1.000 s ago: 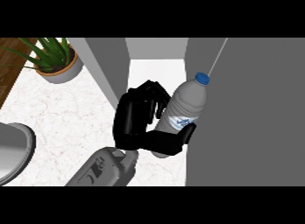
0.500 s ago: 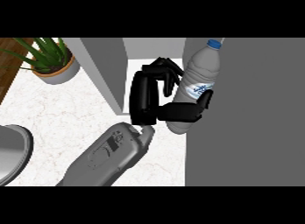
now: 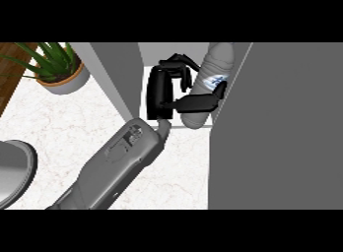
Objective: Pick up the bottled water, place it into the cabinet and close the cabinet
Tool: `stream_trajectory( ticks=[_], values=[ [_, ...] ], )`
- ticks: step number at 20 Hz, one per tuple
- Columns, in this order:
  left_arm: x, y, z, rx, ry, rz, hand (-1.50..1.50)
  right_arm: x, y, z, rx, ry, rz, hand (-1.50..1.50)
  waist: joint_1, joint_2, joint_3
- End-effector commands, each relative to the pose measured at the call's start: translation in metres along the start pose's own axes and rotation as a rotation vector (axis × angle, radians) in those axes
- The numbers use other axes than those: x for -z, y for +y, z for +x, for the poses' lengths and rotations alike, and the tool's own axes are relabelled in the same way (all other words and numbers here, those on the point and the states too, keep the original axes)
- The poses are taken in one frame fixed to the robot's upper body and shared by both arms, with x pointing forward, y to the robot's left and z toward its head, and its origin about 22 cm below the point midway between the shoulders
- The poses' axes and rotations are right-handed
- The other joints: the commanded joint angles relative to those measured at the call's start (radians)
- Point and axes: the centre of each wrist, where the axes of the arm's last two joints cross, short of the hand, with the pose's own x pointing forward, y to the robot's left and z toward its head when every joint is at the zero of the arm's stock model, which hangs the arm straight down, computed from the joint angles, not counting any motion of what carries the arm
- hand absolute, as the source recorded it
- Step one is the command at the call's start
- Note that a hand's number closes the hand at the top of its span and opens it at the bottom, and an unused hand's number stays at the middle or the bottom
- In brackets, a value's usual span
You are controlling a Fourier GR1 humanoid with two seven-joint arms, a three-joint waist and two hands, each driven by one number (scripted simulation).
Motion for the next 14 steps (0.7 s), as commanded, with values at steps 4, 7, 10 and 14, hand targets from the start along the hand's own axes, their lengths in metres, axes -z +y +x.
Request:
stream_trajectory(
  ticks=[4, 7, 10, 14],
  values=[
    [0.014, 0.007, -0.022, 0.074, 0.036, 0.033, 1.50, 0.002, 0.001, 0.027, 0.071, -0.091, 0.004, -1.50, -0.012, 0.001, 0.000],
    [0.023, 0.020, -0.030, 0.046, 0.041, 0.101, 1.50, -0.001, -0.005, 0.015, 0.070, -0.071, 0.010, -1.50, -0.016, 0.003, 0.000],
    [0.037, 0.025, -0.028, 0.036, 0.040, 0.099, 1.50, 0.006, 0.002, 0.023, 0.091, -0.078, 0.000, -1.50, -0.002, 0.004, -0.001],
    [0.042, 0.030, -0.044, 0.090, 0.025, 0.150, 1.50, 0.000, -0.004, 0.008, 0.076, -0.073, 0.025, -1.50, -0.035, 0.006, 0.000]
  ],
)
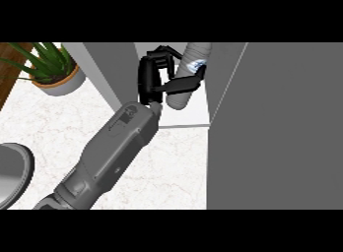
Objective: Pick up the bottled water, place it into the cabinet and close the cabinet
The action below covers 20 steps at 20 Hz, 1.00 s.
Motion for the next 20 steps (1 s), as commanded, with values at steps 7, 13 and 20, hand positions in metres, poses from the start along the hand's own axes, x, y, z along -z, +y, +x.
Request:
stream_trajectory(
  ticks=[7, 13, 20],
  values=[
    [0.032, 0.009, -0.011, 0.236, -0.040, -0.010, -1.50, 0.005, 0.000, 0.010, 0.040, -0.079, -0.002, -1.50, -0.017, 0.006, 0.001],
    [0.048, 0.020, -0.007, 0.296, -0.030, -0.007, -1.50, 0.012, 0.003, 0.001, 0.064, -0.083, -0.019, -1.50, -0.014, 0.009, 0.000],
    [0.044, 0.006, -0.007, 0.221, -0.008, -0.020, -1.50, 0.018, 0.014, 0.022, 0.042, -0.093, 0.003, -1.50, -0.018, 0.009, -0.001]
  ],
)
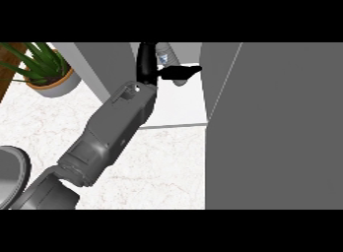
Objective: Pick up the bottled water, place it into the cabinet and close the cabinet
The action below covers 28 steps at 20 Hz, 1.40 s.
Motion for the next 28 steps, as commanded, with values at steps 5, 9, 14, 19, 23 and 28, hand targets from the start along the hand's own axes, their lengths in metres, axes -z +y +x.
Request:
stream_trajectory(
  ticks=[5, 9, 14, 19, 23, 28],
  values=[
    [0.007, 0.000, 0.012, -0.146, -0.078, -0.037, -1.50, 0.003, 0.010, 0.034, -0.015, -0.040, 0.000, -1.50, 0.020, -0.010, -0.001],
    [0.008, -0.009, 0.031, -0.268, -0.103, -0.081, -1.50, 0.006, 0.004, 0.033, -0.024, -0.043, 0.015, -1.50, 0.025, -0.015, 0.000],
    [-0.015, -0.004, 0.006, -0.345, -0.082, -0.169, -1.50, 0.004, 0.002, 0.035, -0.029, -0.038, 0.014, -1.50, 0.043, -0.022, 0.000],
    [-0.026, 0.003, 0.010, -0.360, -0.065, -0.209, -1.50, 0.004, 0.003, 0.025, -0.022, -0.015, 0.011, -1.50, 0.075, -0.030, 0.000],
    [-0.058, -0.012, 0.013, -0.421, -0.055, -0.236, -1.50, 0.015, 0.016, 0.033, 0.005, -0.038, 0.002, -1.50, 0.071, -0.027, 0.000],
    [-0.099, -0.003, 0.010, -0.475, -0.062, -0.248, -1.50, 0.011, 0.011, 0.027, 0.000, -0.021, 0.001, -1.50, 0.078, -0.029, 0.000]
  ],
)
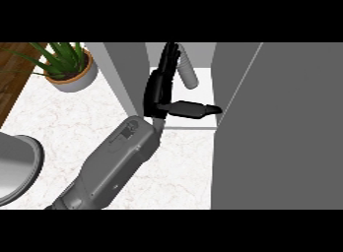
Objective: Pick up the bottled water, place it into the cabinet and close the cabinet
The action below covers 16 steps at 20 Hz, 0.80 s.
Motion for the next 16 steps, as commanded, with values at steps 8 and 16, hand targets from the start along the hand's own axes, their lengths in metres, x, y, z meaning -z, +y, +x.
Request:
stream_trajectory(
  ticks=[8, 16],
  values=[
    [-0.087, 0.017, 0.023, -0.099, 0.031, -0.018, -1.50, 0.009, 0.014, 0.039, -0.054, -0.035, 0.051, -1.50, -0.001, -0.002, 0.000],
    [-0.131, 0.046, 0.045, -0.100, 0.039, -0.003, -1.50, 0.030, 0.024, 0.034, -0.006, 0.045, 0.323, 1.50, 0.013, 0.004, -0.001]
  ],
)
